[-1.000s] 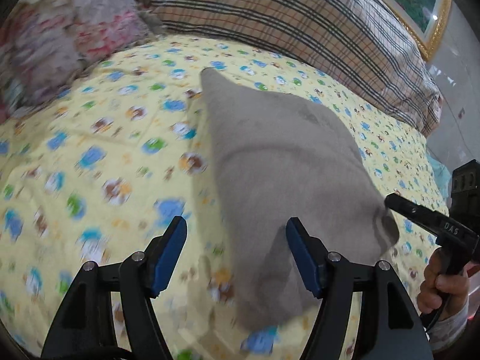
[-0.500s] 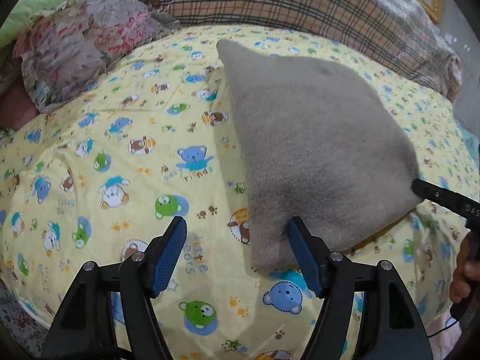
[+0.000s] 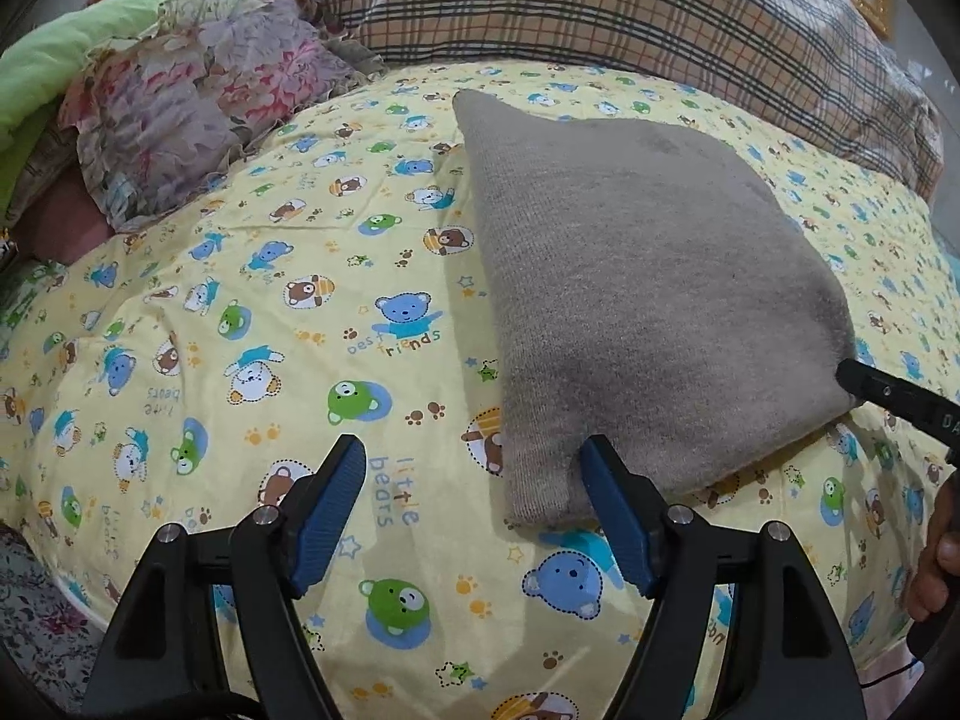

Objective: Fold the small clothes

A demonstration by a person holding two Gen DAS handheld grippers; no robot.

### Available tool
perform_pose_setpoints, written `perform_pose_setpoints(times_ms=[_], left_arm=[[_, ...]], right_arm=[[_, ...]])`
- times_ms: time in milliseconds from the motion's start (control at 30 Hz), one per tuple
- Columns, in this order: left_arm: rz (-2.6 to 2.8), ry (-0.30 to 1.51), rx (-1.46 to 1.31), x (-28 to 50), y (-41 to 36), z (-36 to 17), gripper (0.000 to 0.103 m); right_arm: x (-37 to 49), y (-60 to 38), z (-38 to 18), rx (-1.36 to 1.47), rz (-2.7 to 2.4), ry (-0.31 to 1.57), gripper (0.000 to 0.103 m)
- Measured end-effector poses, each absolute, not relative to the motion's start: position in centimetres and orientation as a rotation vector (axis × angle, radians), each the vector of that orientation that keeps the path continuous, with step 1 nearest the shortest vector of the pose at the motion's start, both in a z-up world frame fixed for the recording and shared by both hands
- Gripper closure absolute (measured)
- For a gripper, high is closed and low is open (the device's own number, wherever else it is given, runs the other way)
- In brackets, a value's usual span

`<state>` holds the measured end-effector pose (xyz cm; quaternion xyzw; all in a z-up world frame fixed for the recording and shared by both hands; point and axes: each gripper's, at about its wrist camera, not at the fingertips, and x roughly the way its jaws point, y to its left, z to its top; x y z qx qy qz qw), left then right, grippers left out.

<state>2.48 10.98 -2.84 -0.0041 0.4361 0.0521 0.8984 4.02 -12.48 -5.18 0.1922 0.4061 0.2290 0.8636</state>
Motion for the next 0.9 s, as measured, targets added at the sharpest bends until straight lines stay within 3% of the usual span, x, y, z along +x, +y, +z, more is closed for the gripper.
perform_pose_setpoints(times_ms=[167,300,367,700,900], left_arm=[[0.117,0.884,0.019,1.7,10.4,-2.1,0.028],[0.105,0.879,0.001,1.7,10.6,-1.3,0.028],[0.107,0.865,-0.012,1.9,10.8,-0.7,0.022],[0.132,0.832,-0.058,5.3,12.2,1.1,0.022],[0.157,0.874,-0.046,7.1,11.9,-0.2,0.021]], right_arm=[[2.9,-12.7,-4.0,0.408,0.475,0.839,0.085],[2.2,-12.7,-2.7,0.400,0.483,0.806,0.068],[2.2,-12.8,-1.7,0.394,0.485,0.782,0.068],[4.4,-12.3,0.9,0.386,0.488,0.726,0.067],[6.9,-10.8,-0.3,0.332,0.446,0.779,0.067]])
